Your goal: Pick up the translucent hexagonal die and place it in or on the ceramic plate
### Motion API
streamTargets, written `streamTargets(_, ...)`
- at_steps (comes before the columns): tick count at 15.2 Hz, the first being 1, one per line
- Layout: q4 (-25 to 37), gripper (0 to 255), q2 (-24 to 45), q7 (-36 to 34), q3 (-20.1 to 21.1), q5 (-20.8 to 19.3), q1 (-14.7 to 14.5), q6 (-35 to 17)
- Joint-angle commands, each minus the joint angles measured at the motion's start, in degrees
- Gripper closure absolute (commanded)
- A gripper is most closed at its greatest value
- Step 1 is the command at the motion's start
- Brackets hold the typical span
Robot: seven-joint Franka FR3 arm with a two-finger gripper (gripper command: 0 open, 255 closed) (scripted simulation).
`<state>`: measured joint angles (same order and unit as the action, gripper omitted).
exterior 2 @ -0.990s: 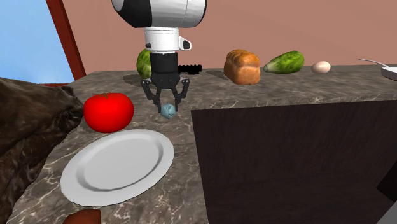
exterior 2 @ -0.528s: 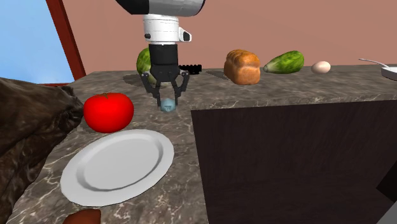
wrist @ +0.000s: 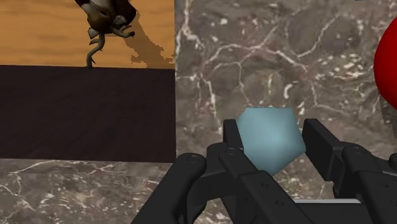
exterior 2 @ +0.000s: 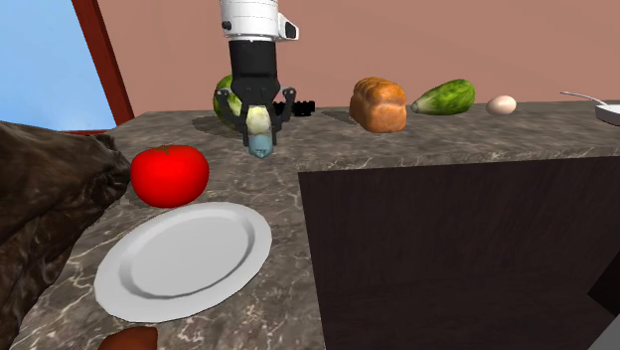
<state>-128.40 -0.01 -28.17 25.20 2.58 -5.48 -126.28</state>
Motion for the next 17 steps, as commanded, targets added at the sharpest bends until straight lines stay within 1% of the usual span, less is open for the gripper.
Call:
streamTargets(1,0.87,255,-0.85,0.13,0.03,0.40,-0.03,1.68)
streamTargets(4,1.83,255,-1.89,0.42,-0.04,0.86,0.01,3.59)
streamTargets(5,0.45,255,-3.25,-0.22,0.51,1.63,-0.57,3.42)
streamTargets(11,-6.45,255,-10.83,-4.52,4.02,6.55,-4.61,3.06)
streamTargets(17,-10.96,255,-17.09,-9.84,8.01,11.54,-9.43,3.62)
